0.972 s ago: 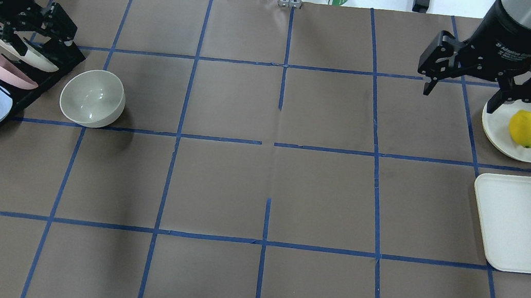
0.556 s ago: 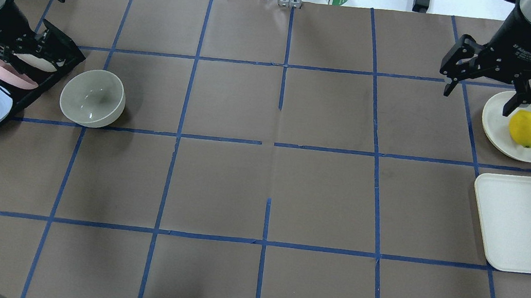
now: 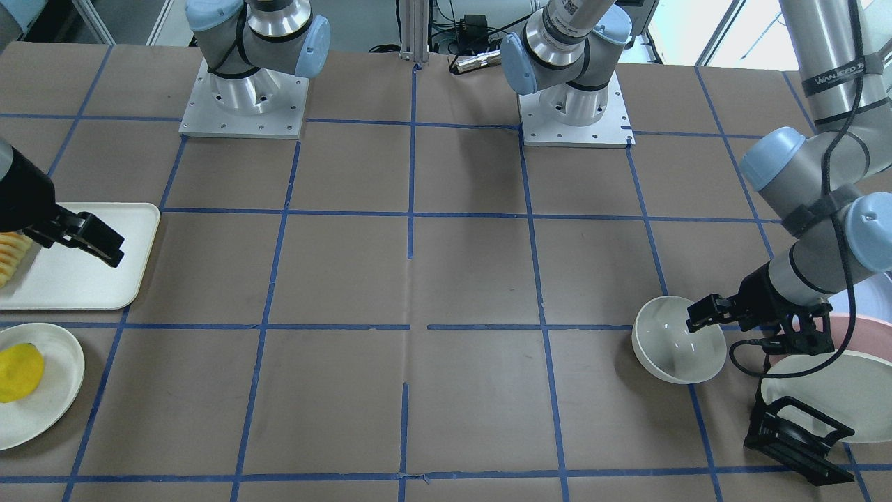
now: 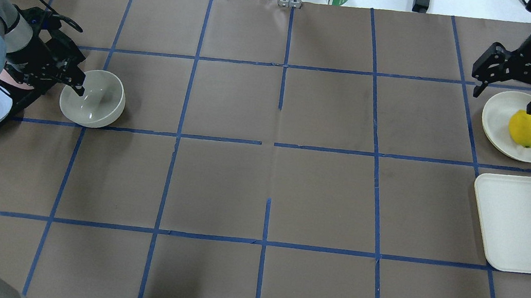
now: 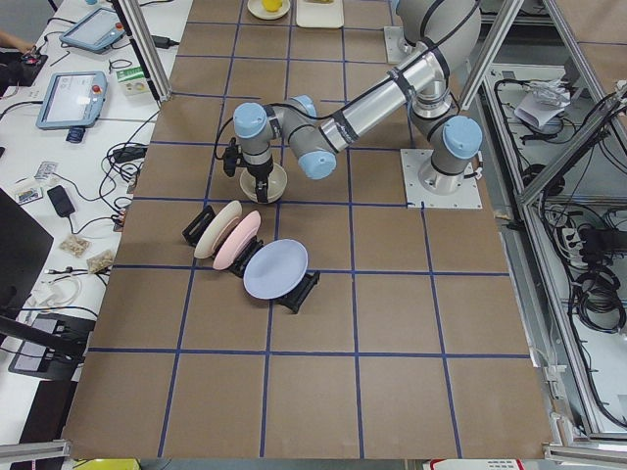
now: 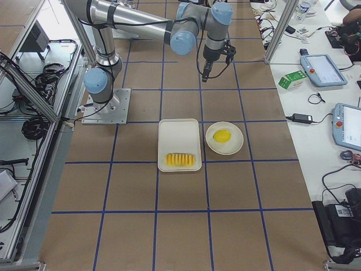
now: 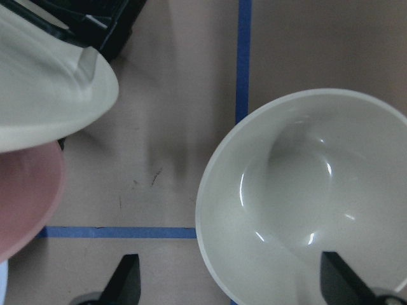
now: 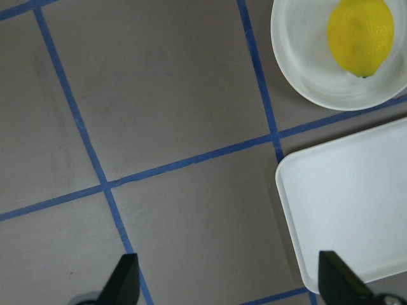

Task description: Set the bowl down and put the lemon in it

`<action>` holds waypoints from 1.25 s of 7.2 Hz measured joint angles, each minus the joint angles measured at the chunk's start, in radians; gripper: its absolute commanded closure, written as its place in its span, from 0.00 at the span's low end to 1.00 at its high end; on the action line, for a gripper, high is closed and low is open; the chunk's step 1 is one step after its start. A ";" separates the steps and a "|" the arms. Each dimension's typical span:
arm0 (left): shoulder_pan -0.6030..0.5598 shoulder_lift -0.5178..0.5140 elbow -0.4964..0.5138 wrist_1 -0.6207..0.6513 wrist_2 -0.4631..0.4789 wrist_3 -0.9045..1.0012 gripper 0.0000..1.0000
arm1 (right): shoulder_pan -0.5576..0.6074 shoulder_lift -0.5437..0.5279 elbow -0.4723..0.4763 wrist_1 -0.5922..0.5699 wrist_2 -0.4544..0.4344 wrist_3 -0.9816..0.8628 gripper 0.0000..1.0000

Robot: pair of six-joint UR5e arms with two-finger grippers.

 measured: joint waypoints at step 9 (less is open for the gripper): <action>-0.003 -0.056 -0.013 0.070 -0.009 -0.043 1.00 | -0.192 0.310 -0.030 -0.407 -0.085 -0.423 0.00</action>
